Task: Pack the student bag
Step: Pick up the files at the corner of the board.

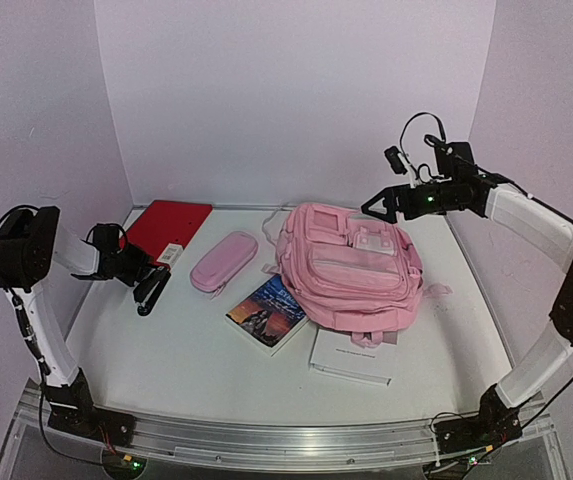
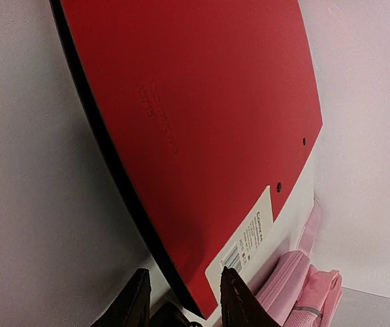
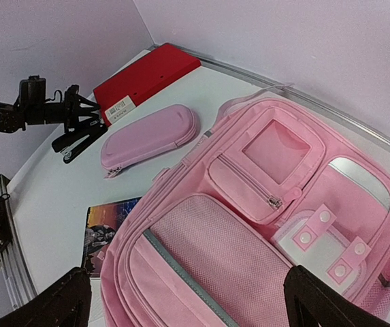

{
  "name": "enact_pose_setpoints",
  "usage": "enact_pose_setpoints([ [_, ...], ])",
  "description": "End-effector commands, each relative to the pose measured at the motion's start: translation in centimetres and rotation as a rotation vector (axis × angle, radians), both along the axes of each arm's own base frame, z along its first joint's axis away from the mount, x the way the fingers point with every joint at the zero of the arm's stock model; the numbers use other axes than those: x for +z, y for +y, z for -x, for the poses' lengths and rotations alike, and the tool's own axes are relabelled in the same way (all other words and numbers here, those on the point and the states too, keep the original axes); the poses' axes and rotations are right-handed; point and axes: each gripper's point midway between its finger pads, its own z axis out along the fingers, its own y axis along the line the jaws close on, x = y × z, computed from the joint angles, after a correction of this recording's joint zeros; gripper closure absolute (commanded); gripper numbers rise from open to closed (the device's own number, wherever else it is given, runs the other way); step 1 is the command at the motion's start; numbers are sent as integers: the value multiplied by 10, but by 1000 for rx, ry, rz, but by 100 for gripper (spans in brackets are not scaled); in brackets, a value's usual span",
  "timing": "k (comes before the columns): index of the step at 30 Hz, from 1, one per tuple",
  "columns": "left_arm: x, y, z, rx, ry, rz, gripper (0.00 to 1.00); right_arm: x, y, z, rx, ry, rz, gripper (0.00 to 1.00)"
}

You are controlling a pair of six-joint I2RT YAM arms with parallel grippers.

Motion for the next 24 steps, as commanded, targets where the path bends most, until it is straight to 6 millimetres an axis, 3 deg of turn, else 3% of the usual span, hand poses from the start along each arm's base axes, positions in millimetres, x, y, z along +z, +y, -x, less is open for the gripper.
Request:
enact_pose_setpoints([
  [1,14,-3,-26,-3,-94,45,66,13,-1,-8,-11,-24,-27,2],
  [19,21,-8,-49,21,-274,165,82,13,-5,-1,2,-38,-19,2],
  [24,13,-8,-55,37,-268,195,75,13,-4,1,6,-39,-20,2],
])
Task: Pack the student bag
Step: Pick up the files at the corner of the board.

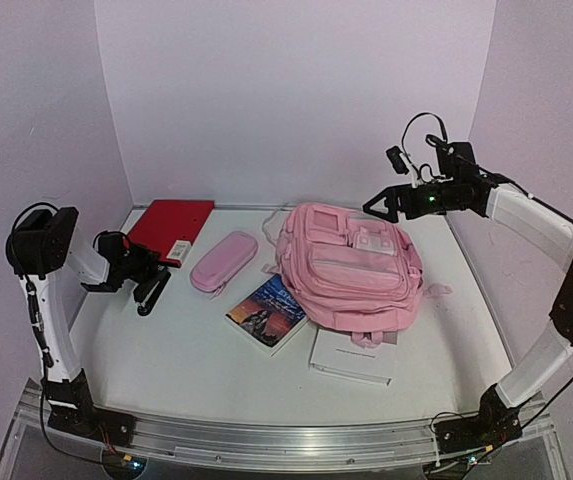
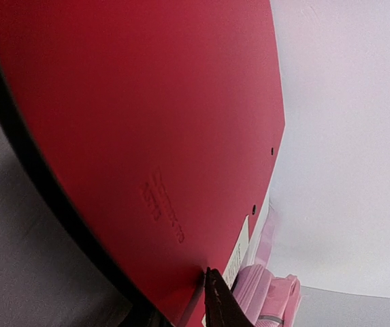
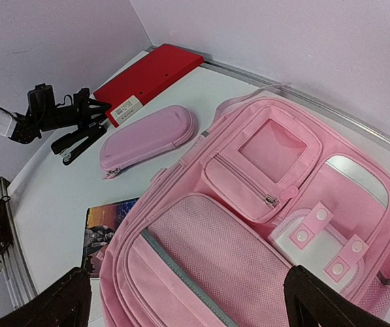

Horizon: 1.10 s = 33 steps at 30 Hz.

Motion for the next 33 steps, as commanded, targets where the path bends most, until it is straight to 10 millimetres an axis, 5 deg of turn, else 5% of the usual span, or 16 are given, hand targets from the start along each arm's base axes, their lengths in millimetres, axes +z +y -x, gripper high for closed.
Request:
enact_pose_setpoints([
  [1,20,5,-21,29,-104,26,75,13,0,2,13,-43,-14,2],
  [7,39,0,-37,2,-173,52,77,15,0,1,6,-43,-17,2],
  [14,75,2,-40,23,-239,79,100,19,1,0,5,-36,-35,2],
  [19,108,2,-37,27,-285,85,100,23,1,-1,-5,-21,-56,2],
  [28,209,-25,-26,-96,-439,33,100,33,3,-12,-49,46,-126,2],
  [33,270,-80,-10,-255,-525,15,100,31,-2,-31,-97,146,-202,2],
])
